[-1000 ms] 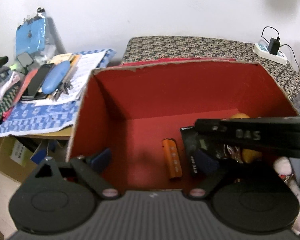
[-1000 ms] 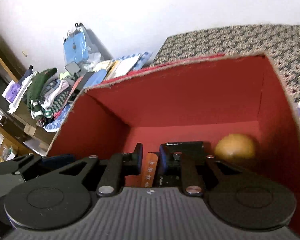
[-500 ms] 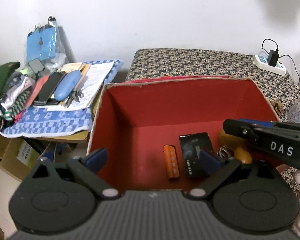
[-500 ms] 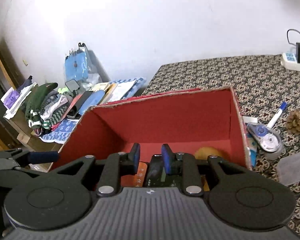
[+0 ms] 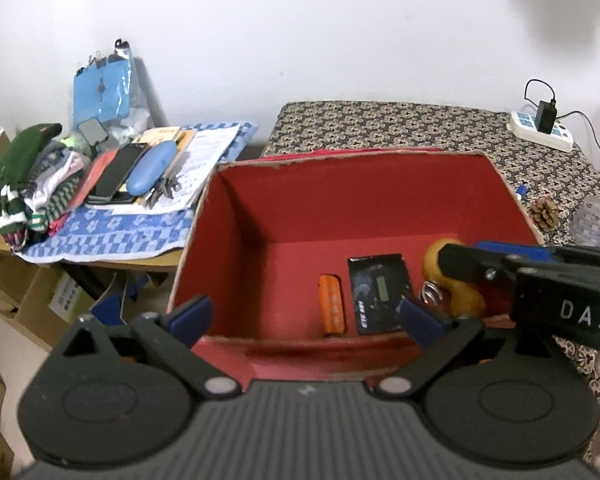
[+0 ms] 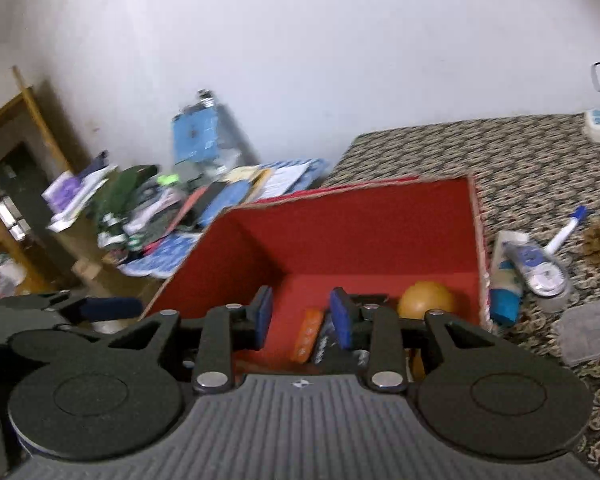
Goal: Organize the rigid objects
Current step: 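Withdraw the right tool from the box toward the table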
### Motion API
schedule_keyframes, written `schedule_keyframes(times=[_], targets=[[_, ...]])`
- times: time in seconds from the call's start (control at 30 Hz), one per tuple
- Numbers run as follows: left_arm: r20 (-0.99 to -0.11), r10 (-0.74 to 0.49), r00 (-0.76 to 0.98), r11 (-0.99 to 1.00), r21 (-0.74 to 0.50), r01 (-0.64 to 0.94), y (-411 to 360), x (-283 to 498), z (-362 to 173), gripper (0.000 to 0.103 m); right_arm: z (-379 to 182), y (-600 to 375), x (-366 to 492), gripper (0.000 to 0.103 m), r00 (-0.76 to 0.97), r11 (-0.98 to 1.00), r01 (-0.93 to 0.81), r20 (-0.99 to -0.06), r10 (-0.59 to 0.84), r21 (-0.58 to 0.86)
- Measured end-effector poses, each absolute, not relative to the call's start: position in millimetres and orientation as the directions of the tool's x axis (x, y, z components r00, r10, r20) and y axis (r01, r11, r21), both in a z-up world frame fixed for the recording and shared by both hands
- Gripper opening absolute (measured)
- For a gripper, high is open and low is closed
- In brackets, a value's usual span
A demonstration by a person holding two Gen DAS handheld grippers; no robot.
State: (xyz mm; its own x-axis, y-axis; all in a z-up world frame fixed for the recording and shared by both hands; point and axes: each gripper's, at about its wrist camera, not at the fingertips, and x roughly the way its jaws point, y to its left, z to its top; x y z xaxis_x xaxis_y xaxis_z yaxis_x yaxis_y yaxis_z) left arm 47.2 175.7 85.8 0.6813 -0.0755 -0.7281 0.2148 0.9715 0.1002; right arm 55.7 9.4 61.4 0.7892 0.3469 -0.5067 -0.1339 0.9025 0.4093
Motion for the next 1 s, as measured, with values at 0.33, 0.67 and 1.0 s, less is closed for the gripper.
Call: schedule_keyframes(times=[0.33, 0.67, 1.0], targets=[[-0.758, -0.147, 0.636, 0.97, 0.014, 0.241, 153.0, 13.3, 69.6, 0.101, 59.4, -5.6, 30.0, 0.017, 0.755, 0.891, -0.249, -0.5, 0.424, 0.381], [-0.82, -0.195, 0.538, 0.945, -0.011, 0.326, 89.3, -2.8, 36.5, 0.101, 49.4, -48.6, 2.1, 0.017, 0.744, 0.88, -0.281, -0.492, 0.452, 0.383], [-0.857, -0.246, 0.454, 0.903, -0.032, 0.429, 21.2, -2.2, 3.3, 0.101, 24.0, -103.7, -18.1, 0.017, 0.739, 0.919, -0.207, -0.562, 0.372, 0.336]])
